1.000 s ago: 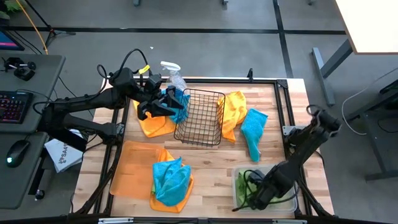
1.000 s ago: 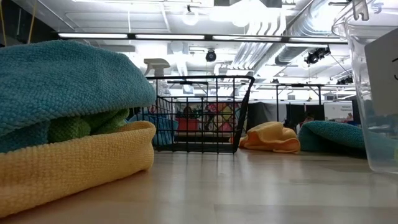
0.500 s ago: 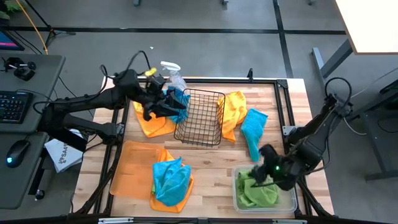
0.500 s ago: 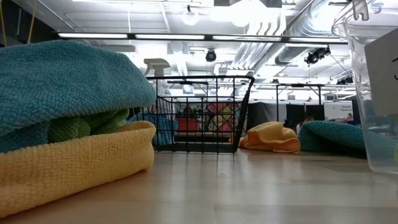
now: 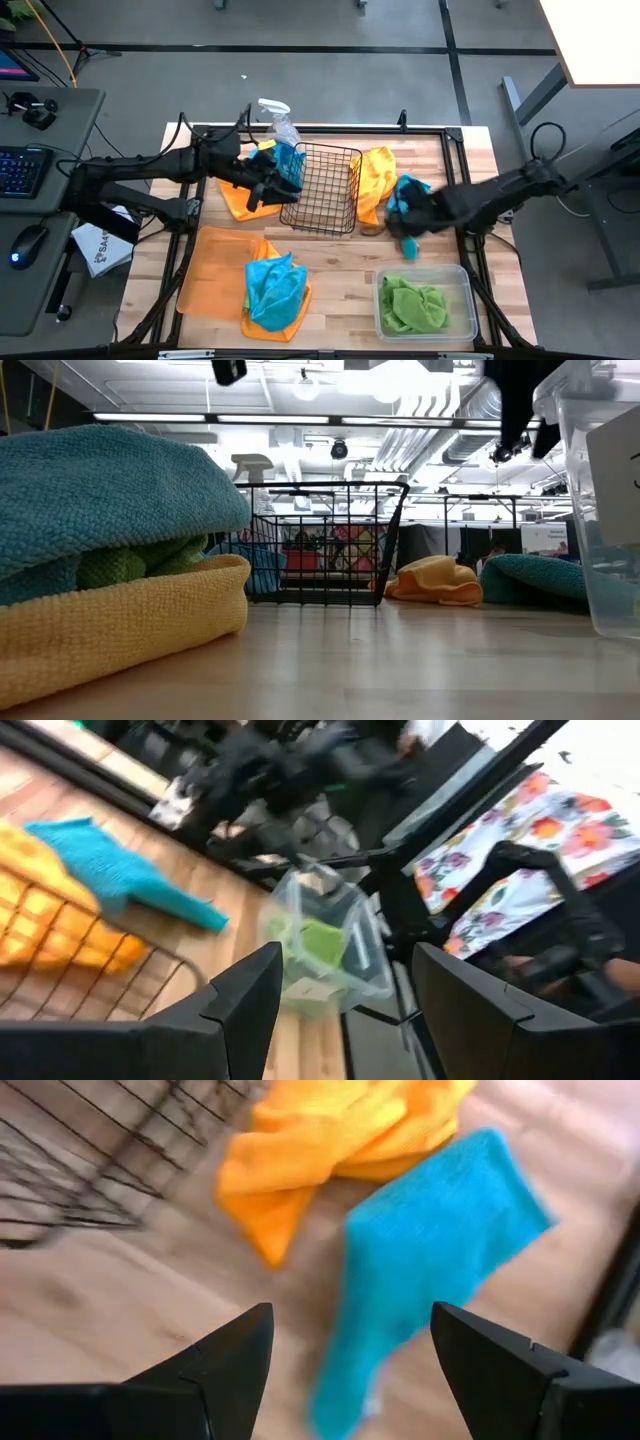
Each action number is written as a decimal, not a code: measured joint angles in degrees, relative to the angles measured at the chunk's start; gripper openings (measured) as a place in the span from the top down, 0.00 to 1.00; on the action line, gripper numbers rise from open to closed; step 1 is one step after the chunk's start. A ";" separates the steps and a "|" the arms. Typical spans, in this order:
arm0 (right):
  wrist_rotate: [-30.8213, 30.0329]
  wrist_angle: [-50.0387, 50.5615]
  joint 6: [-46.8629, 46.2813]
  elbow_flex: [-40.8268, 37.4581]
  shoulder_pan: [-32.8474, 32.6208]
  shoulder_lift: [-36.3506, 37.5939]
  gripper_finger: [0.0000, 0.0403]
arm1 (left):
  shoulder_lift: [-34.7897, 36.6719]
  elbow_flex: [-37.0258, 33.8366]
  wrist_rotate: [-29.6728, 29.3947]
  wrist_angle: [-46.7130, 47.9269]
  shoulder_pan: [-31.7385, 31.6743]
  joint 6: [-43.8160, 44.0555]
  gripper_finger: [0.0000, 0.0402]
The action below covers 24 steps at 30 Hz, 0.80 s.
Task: Sort microfiber towel by color & place in baskets
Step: Put the top right blue microfiber towel into the black wire basket
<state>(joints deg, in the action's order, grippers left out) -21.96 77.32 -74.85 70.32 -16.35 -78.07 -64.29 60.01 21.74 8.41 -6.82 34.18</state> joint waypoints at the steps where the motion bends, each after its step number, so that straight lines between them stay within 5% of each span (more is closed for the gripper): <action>1: 1.03 -0.94 4.69 -0.60 2.38 -0.76 0.34 | 0.31 -0.02 0.03 -0.71 0.39 0.11 0.47; 8: 12.39 -13.69 20.70 -13.32 12.46 -3.68 0.34 | 4.80 -0.02 0.03 -2.26 4.31 3.45 0.47; 18: 12.94 -28.92 18.20 -23.90 13.74 -3.70 0.34 | 11.43 -0.02 -12.26 -2.29 9.94 -0.21 0.47; 24: 8.42 -28.38 15.12 -27.57 14.09 -3.68 0.35 | 11.24 -0.04 -15.16 -2.25 9.93 -0.33 0.47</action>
<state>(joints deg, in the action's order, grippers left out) -13.54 48.94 -59.74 42.75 -2.27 -81.76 -53.05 59.96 6.58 6.17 3.11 33.85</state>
